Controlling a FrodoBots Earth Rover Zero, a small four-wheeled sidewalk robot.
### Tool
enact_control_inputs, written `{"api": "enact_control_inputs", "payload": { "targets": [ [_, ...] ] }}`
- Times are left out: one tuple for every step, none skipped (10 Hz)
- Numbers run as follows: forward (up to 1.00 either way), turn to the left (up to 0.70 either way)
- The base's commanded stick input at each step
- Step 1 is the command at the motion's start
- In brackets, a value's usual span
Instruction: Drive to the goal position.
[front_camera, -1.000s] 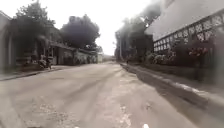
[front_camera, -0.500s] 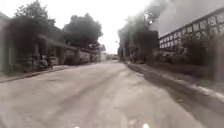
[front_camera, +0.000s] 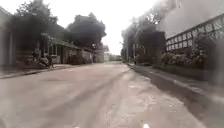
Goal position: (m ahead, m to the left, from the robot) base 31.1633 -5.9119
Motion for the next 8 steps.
{"api": "enact_control_inputs", "payload": {
  "targets": [
    [0.7, 0.0],
    [0.7, 0.04],
    [0.7, 0.07],
    [0.7, -0.05],
    [0.7, -0.23],
    [0.7, -0.2],
    [0.7, 0.01],
    [0.7, 0.05]
  ]
}}
